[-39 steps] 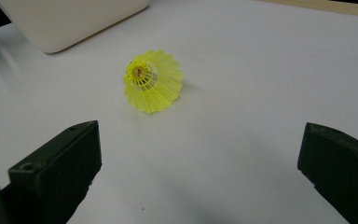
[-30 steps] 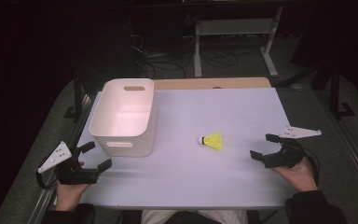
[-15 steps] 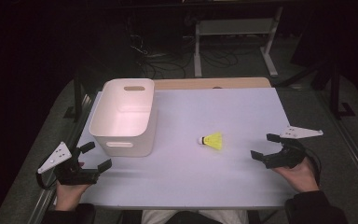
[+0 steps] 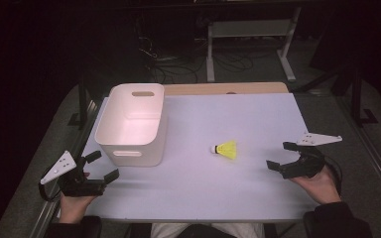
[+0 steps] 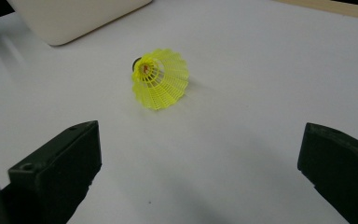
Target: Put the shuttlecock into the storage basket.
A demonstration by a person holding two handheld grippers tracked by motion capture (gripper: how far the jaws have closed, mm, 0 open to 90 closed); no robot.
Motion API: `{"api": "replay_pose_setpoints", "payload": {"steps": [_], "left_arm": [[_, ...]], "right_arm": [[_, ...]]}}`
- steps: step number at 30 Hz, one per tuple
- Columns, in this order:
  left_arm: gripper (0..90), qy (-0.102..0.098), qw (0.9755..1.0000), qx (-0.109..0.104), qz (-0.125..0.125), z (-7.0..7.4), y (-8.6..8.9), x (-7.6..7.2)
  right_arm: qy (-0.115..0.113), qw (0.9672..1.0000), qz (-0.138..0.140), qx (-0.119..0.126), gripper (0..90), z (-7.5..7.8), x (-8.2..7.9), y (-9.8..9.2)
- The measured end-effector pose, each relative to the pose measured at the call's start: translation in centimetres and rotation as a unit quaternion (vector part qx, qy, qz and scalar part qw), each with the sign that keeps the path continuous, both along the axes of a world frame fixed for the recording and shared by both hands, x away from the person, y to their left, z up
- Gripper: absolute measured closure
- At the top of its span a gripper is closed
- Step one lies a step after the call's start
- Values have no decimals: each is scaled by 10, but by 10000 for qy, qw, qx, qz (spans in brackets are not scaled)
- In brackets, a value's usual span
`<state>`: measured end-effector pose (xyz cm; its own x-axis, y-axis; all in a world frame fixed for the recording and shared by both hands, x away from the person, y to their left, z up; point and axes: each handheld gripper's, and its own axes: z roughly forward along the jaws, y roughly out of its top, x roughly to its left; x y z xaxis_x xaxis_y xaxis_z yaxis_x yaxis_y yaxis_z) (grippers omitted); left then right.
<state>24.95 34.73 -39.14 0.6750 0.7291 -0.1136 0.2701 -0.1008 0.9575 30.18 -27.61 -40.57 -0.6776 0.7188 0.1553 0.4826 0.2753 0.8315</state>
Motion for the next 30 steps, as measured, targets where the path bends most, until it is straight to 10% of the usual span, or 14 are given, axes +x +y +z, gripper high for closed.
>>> {"api": "replay_pose_setpoints", "payload": {"steps": [30], "left_arm": [[0, 12, 10000, -9, -12, 0, 0, 0]], "right_arm": [[-19, 9981, 515, -338, 0, 40, 33, 32]]}}
